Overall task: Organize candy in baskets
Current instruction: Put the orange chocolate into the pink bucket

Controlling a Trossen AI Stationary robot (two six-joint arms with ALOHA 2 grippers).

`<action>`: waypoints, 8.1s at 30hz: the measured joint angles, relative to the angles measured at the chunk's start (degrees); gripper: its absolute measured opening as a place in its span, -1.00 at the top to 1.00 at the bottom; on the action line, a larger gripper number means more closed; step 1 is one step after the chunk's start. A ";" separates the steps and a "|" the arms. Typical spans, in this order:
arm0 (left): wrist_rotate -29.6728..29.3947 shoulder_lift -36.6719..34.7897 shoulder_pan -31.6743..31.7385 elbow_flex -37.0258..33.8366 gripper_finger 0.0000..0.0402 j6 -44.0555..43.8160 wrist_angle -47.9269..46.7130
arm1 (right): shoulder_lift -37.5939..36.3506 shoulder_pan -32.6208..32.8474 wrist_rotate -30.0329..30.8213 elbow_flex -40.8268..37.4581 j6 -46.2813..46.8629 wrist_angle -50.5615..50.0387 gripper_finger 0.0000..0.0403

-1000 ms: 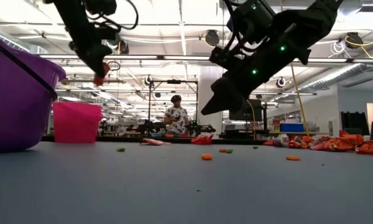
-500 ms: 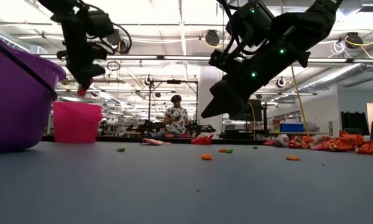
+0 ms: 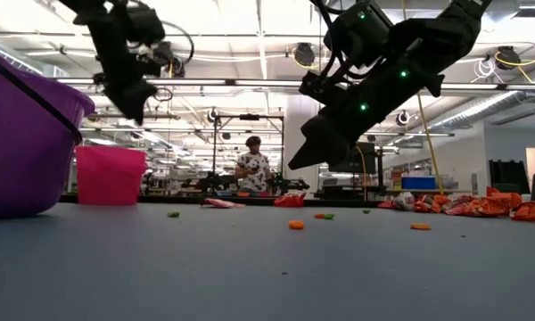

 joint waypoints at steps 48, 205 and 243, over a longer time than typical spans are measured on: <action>24.97 -8.50 -32.88 -30.93 -0.19 -4.63 57.00 | -18.75 -37.58 -10.01 -0.35 29.57 -60.03 -0.35; 25.54 18.15 -37.94 -25.81 0.58 -14.69 97.28 | -0.87 -3.78 -24.81 -2.60 -3.76 37.68 0.79; -4.51 -16.12 -25.94 -15.39 0.67 -7.48 24.66 | -18.40 -3.86 -18.89 -2.56 -1.52 -11.13 0.12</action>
